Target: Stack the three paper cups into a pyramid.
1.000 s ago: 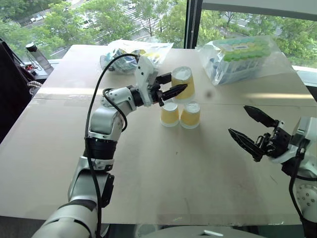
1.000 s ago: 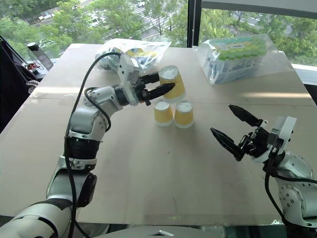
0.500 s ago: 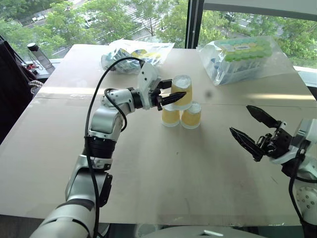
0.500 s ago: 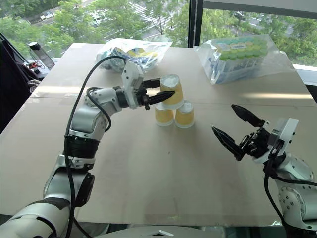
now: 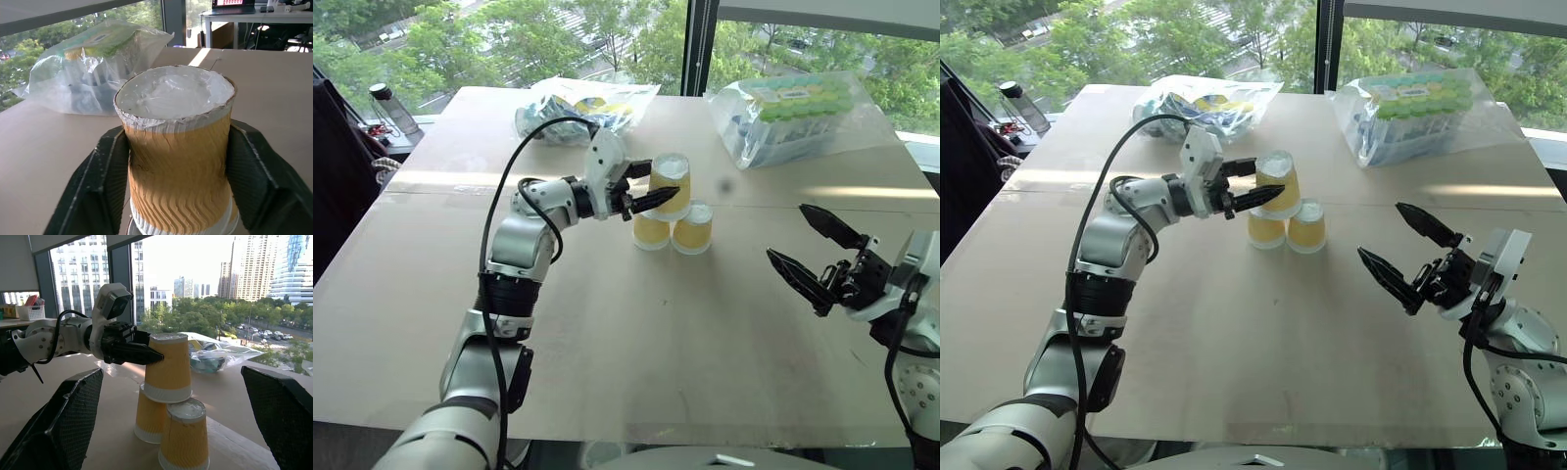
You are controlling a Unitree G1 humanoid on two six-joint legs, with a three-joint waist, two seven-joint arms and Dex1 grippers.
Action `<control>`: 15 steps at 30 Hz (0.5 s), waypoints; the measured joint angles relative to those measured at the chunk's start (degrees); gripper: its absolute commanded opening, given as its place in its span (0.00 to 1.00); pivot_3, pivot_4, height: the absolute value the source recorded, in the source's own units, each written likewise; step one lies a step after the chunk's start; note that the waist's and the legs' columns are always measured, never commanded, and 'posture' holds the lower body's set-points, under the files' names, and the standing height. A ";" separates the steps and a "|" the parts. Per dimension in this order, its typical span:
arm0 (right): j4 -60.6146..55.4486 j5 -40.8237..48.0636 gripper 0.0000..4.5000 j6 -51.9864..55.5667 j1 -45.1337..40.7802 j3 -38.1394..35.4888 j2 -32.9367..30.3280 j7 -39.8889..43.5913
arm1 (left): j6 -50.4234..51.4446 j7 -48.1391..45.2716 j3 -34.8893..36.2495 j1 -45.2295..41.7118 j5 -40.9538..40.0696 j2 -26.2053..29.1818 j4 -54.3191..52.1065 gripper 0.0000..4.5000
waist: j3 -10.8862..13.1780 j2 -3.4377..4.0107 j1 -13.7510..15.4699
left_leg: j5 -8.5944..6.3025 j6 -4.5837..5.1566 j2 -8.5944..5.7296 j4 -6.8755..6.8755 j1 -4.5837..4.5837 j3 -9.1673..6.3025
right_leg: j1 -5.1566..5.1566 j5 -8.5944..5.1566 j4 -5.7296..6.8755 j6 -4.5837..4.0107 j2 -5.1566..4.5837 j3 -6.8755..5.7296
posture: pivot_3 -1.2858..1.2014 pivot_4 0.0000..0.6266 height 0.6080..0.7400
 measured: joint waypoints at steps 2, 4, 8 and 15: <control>0.00 0.02 1.00 0.01 -0.07 0.00 -0.01 0.00 | -0.19 0.03 0.01 0.00 0.32 0.00 0.01 0.99 | 0.00 0.00 0.00 | 0.00 0.00 0.00 0.00 0.00 -0.01 | 0.00 0.00 0.01 0.00 0.00 0.00 | 0.52 0.24 1.00; 0.00 0.03 1.00 0.01 -0.07 0.00 -0.02 0.01 | -0.18 0.03 0.05 0.01 0.29 -0.01 0.01 0.99 | 0.00 0.00 0.00 | 0.00 0.00 0.00 0.00 0.00 -0.01 | 0.00 0.00 0.01 0.00 0.00 0.00 | 0.52 0.24 1.00; 0.13 0.00 1.00 -0.05 0.19 0.00 -0.04 0.48 | -0.49 0.56 0.73 0.40 -0.07 -0.25 -0.03 0.99 | 0.00 0.00 -0.01 | 0.00 0.00 0.00 0.00 0.00 -0.01 | 0.00 0.00 0.01 0.00 0.00 0.00 | 0.52 0.24 1.00; 1.37 -0.30 1.00 -0.26 3.26 -0.04 -1.26 3.32 | -2.45 1.41 5.72 4.97 -3.81 -1.00 -5.22 0.99 | 0.00 0.00 -0.01 | 0.00 0.00 0.01 0.02 0.00 -0.01 | 0.00 0.00 0.02 0.00 -0.02 0.01 | 0.52 0.24 1.00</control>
